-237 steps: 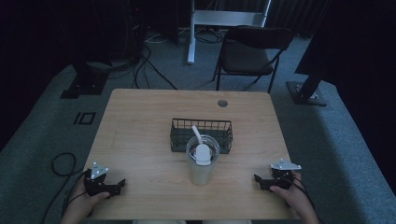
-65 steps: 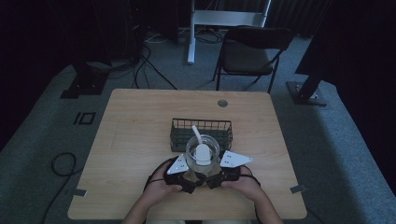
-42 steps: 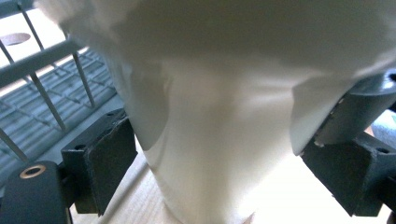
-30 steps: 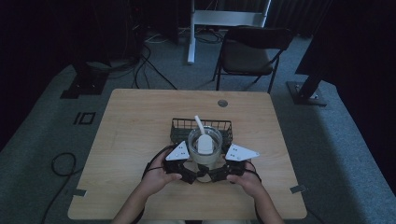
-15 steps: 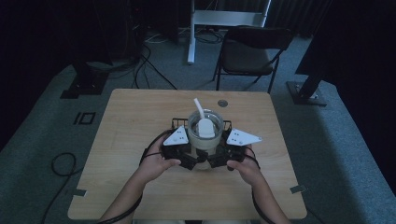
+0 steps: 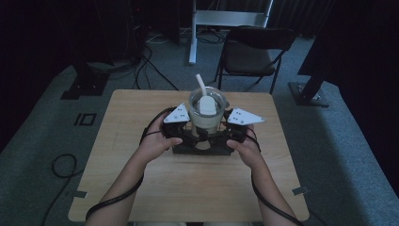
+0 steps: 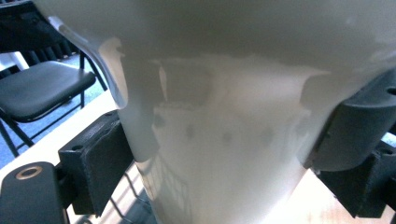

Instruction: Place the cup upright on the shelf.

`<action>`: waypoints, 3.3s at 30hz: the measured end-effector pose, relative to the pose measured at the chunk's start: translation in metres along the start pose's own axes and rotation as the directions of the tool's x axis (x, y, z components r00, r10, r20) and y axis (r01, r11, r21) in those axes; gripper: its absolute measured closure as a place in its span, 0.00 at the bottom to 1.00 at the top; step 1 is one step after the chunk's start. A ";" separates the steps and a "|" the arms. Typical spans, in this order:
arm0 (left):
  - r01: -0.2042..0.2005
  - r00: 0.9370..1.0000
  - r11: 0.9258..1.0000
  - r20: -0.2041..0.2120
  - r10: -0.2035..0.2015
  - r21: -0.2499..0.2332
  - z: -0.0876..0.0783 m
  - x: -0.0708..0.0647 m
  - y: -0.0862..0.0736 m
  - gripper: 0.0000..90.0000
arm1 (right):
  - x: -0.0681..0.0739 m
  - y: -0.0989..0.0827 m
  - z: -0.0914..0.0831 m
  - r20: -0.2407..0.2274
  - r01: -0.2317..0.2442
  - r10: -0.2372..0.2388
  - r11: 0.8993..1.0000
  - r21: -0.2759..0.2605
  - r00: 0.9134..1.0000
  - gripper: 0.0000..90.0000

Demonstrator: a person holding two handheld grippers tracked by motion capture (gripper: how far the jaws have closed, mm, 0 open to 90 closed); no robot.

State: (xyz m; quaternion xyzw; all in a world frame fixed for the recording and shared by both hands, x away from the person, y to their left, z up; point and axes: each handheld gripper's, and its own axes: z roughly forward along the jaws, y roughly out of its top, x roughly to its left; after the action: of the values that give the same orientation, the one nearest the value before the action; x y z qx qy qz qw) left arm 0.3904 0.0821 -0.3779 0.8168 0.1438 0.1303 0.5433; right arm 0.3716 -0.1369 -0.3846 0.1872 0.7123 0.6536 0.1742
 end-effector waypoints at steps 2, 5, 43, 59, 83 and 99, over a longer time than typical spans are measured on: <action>-0.001 1.000 1.000 0.000 0.001 -0.004 0.003 0.006 0.001 0.12 | -0.007 0.003 0.005 0.007 -0.006 0.006 1.000 0.003 1.000 0.09; 0.001 1.000 1.000 -0.013 -0.001 -0.005 0.007 0.014 0.003 0.12 | -0.015 0.006 0.010 0.019 -0.003 0.003 1.000 0.019 1.000 0.10; 0.112 0.993 0.993 -0.036 -0.111 0.024 0.046 0.049 -0.036 0.12 | -0.048 -0.035 0.041 0.101 -0.083 0.076 0.994 0.067 0.992 0.09; 0.121 0.992 0.991 -0.037 -0.119 0.051 0.057 0.048 -0.059 0.12 | -0.048 -0.060 0.045 0.116 -0.110 0.099 0.990 0.092 0.988 0.09; 0.110 0.989 0.993 -0.095 -0.113 -0.034 0.059 0.028 -0.081 0.11 | -0.036 -0.077 0.036 0.142 -0.041 0.030 0.997 0.071 0.989 0.09; 0.150 0.981 0.988 -0.119 -0.153 -0.037 0.063 0.025 -0.079 0.03 | -0.020 -0.076 0.033 0.294 -0.067 0.043 0.995 0.071 0.955 0.10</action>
State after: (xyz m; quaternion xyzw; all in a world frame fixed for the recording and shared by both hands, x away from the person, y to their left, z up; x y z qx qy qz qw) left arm 0.4294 0.0674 -0.4731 0.7863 0.2366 0.1402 0.5533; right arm 0.4027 -0.1240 -0.4635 0.3082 0.6989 0.5944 0.2514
